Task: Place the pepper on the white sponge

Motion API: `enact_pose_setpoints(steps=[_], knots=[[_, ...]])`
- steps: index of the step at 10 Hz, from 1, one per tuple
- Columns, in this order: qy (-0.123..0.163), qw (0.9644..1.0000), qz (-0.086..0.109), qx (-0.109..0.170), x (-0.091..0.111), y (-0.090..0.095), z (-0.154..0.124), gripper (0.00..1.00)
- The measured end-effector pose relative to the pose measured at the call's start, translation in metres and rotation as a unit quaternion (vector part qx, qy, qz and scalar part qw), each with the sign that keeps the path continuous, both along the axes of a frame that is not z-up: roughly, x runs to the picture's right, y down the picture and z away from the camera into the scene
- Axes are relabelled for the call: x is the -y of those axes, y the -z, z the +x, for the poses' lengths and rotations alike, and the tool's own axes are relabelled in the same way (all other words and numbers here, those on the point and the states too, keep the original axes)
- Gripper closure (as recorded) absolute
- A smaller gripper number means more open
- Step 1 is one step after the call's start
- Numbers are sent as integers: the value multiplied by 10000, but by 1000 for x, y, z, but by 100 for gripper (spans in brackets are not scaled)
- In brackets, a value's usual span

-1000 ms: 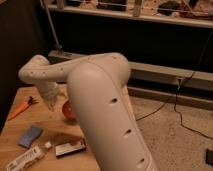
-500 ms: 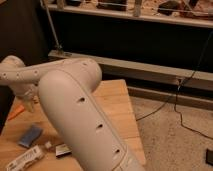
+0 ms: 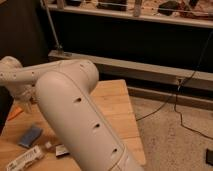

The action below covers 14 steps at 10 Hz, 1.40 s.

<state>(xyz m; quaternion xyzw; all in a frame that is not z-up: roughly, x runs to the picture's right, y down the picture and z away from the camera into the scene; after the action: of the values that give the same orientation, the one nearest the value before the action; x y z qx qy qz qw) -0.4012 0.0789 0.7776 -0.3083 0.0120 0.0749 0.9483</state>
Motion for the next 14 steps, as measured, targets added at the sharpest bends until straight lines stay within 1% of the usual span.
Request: enact_pose_setpoints(steps=[1,2,3,4,5,6,7,8,9,10,11,12,14], knots=[[47,9997,172,137,1,-4,-3,35],[205,9981,433,379,6,-7,-10,35],[416,9944,701,676,13,-8,-21,35],[570,9908,849,890,17,-8,-31,35],[877,9806,1093,1369,24,-6,-52,35],[999,9751,1150,1609,26,-7,-59,35],[1132,9667,1186,1964,31,-10,-66,35],[1213,9600,1112,2266,30,-10,-70,35],[1314,9522,1072,2541,33,-13,-71,35],[1416,9469,1036,2693,36,-19,-68,35],[1601,9403,955,2848,39,-27,-63,35],[1791,9345,870,2950,39,-34,-64,35],[2094,9258,771,3051,40,-47,-72,35]])
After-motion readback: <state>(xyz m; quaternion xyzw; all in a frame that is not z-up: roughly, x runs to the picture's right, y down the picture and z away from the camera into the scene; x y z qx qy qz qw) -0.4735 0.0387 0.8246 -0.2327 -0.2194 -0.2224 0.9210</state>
